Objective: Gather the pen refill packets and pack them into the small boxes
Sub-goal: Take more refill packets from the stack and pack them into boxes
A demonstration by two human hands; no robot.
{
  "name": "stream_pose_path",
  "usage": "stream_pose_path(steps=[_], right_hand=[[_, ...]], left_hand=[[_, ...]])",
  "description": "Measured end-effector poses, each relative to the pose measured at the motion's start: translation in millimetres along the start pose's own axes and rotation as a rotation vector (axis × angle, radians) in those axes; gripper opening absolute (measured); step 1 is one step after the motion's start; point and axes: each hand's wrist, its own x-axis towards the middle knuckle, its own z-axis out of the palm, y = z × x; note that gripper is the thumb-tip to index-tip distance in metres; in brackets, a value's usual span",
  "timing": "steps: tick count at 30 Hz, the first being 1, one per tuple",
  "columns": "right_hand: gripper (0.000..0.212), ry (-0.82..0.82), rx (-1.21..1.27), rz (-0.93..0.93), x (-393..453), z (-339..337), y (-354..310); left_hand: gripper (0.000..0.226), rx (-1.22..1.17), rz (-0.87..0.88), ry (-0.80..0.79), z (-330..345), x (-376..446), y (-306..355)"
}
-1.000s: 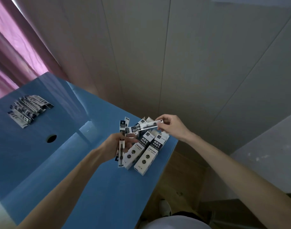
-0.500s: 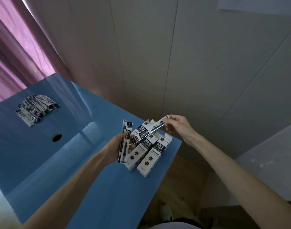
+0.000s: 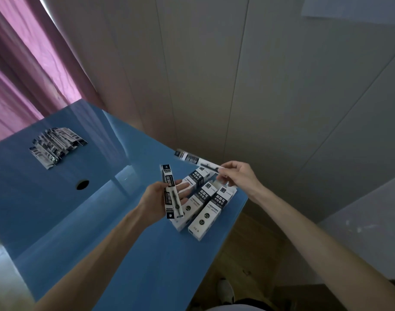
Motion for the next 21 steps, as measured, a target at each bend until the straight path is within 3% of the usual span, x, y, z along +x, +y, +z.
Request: stream_pose_path(steps=[5,21], right_hand=[[0.015,-0.060,-0.080,0.098,-15,35,19],[0.023,-0.015,0.091,0.160,-34,90,45]], left_hand=[[0.038,-0.017,0.057,0.039,5,3,-8],[0.048,-0.195,0.104,0.098,14,5,-13]])
